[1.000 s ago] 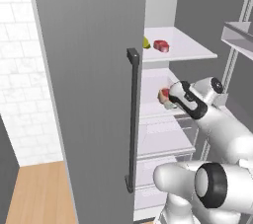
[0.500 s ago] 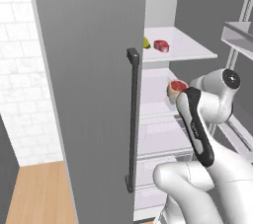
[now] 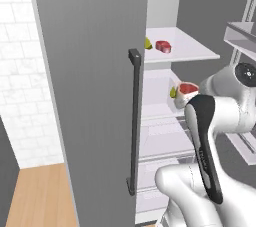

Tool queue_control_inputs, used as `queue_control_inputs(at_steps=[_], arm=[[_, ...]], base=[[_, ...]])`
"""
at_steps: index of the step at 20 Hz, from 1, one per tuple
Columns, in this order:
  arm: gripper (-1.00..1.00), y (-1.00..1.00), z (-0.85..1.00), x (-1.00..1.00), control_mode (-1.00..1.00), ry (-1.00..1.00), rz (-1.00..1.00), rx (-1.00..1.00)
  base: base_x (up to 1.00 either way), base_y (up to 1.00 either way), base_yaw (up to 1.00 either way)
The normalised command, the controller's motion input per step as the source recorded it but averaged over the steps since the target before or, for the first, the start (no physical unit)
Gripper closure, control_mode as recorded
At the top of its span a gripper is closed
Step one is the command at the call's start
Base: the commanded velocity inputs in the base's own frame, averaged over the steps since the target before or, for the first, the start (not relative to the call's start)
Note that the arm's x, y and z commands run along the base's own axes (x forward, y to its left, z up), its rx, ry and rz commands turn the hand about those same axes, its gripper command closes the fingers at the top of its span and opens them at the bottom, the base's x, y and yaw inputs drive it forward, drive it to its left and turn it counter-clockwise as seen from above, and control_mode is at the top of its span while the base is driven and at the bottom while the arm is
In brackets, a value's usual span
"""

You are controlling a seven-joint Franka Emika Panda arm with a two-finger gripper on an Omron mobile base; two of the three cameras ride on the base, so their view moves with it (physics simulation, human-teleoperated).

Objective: Place one lemon wedge and one steak in each tupperware on the nearby counter, to pack two identical lunches.

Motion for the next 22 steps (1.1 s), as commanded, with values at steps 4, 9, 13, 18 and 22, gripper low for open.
queue_control_inputs(at_steps=[4, 9, 13, 18, 22], arm=[[1.00, 0.00, 0.21, -1.00, -1.00, 0.00, 0.00, 0.00], [1.00, 0.07, -0.01, -0.67, -1.00, 0.04, 0.00, 0.00], [1.00, 0.00, 0.00, 0.00, -1.00, 0.00, 0.00, 0.01], [1.00, 0.00, 0.00, 0.00, -1.00, 0.00, 0.00, 0.00], [1.00, 0.00, 0.00, 0.00, 1.00, 0.00, 0.00, 0.00]], base=[[0.00, 0.00, 0.00], [0.00, 0.00, 0.00], [0.00, 0.00, 0.00], [0.00, 0.00, 0.00], [-0.55, 0.14, 0.00]])
